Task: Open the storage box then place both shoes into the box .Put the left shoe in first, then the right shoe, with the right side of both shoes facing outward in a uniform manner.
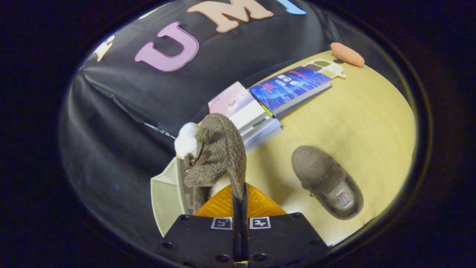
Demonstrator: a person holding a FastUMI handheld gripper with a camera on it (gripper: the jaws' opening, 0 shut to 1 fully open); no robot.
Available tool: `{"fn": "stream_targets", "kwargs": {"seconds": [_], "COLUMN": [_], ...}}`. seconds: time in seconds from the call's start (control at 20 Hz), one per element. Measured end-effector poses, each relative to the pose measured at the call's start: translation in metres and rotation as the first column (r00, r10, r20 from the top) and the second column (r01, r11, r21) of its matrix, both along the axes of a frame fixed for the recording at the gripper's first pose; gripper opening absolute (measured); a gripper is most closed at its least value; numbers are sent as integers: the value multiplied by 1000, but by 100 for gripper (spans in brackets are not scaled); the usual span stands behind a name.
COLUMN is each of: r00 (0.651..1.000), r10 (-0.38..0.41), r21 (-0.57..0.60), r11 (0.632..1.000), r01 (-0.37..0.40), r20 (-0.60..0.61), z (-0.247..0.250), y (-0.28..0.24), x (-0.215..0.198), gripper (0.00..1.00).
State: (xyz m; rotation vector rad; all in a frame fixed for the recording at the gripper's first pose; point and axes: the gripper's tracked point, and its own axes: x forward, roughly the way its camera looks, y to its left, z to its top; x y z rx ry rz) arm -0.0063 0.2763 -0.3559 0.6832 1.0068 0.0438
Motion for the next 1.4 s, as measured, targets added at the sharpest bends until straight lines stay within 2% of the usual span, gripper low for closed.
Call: {"fn": "stream_targets", "kwargs": {"seconds": [0.2,0.45,0.9,1.2,1.4], "r00": [994,984,952,936,932], "r10": [49,125,304,347,349], "r21": [29,103,127,103,83], "r11": [998,985,944,935,936], "r01": [-52,-138,-304,-340,-341], "r20": [95,127,15,-59,-99], "z": [48,78,33,0,-15], "y": [37,101,203,227,235], "x": [20,23,-21,-41,-49], "gripper": [3,3,3,3,3]}}
